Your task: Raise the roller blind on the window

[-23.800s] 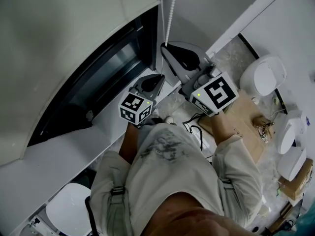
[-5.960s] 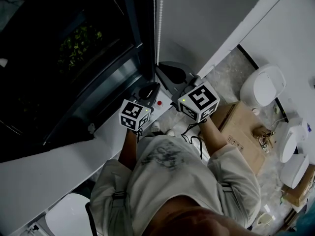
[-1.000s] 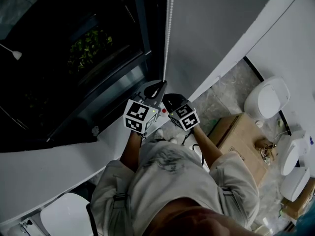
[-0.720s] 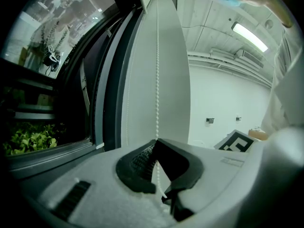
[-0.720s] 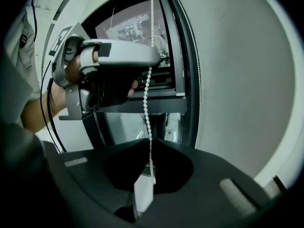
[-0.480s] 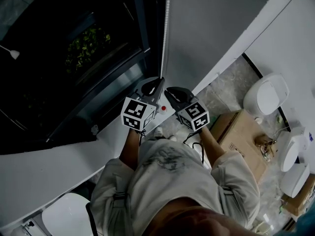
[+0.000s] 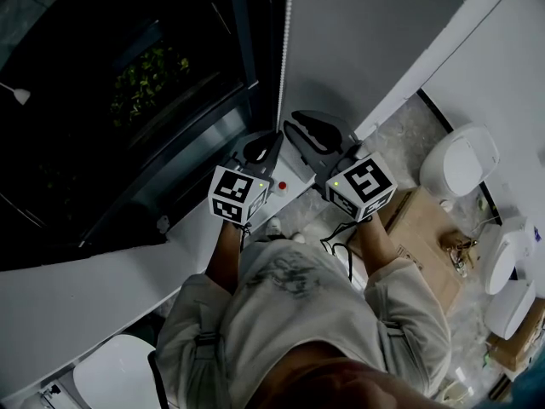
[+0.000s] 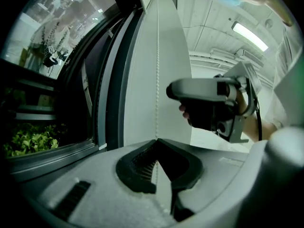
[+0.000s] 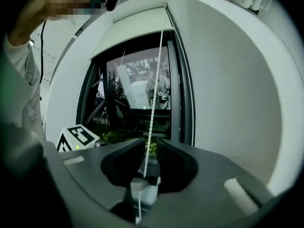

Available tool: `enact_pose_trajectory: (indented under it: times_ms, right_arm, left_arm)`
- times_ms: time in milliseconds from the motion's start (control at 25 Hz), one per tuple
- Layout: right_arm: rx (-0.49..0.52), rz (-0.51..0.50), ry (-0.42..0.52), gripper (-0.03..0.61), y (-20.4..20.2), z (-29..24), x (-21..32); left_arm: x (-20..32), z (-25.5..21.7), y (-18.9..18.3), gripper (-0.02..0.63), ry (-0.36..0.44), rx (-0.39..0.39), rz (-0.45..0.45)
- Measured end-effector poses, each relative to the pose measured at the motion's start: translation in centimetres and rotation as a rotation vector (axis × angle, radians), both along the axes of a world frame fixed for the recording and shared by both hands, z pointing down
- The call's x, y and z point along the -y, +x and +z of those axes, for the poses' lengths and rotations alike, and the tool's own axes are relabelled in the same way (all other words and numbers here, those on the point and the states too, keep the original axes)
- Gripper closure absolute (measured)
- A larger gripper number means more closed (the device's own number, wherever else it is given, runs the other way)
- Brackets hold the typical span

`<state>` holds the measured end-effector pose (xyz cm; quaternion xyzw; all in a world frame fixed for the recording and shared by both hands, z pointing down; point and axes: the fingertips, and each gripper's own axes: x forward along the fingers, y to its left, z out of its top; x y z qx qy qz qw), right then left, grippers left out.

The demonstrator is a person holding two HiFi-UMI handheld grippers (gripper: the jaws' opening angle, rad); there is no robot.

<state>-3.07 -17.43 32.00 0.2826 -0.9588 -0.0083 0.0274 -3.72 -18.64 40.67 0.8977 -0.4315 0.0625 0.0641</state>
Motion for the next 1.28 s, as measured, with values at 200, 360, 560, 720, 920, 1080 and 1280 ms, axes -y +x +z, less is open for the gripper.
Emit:
enact_pose_trajectory:
  times_ms: [200,360,560,720,920,1080,1280]
  right_arm:
    - [0.046,-0.024,0.070,0.486,-0.7,-5.0,0.7]
    - [0.058,-0.040,0.093,0.482,-1.3,-6.8,1.2]
    - [0.046,-0.027,0.107,0.549,-1.8,-7.0,1.5]
    - [0.066,-0.031,0.088,0.557,-1.6,-6.8,1.5]
    - [0.065,-0.012,0.069,0.558,-1.2,-5.7,1.8]
    - [0.030,0.000,0.048,0.560,-1.1,-3.6,2.1]
    - [-0.005,0.008,0.012,0.560,-1.1,-1.1,2.1]
  left_arm:
    - [0.1,0.0,0.1,0.603,0.001,-0.004,0.001]
    - [0.1,-0.1,0.3,0.603,0.002,-0.005,0.004]
    - [0.1,-0.1,0.5,0.603,0.002,-0.010,0.010]
    - [0.2,0.0,0.6,0.603,0.000,-0.016,0.016]
    - [0.3,1.1,1.1,0.603,-0.022,-0.005,0.026]
    - [0.3,3.2,1.4,0.603,-0.062,-0.001,0.027]
    - [0.2,6.1,1.4,0.603,-0.104,0.010,0.023]
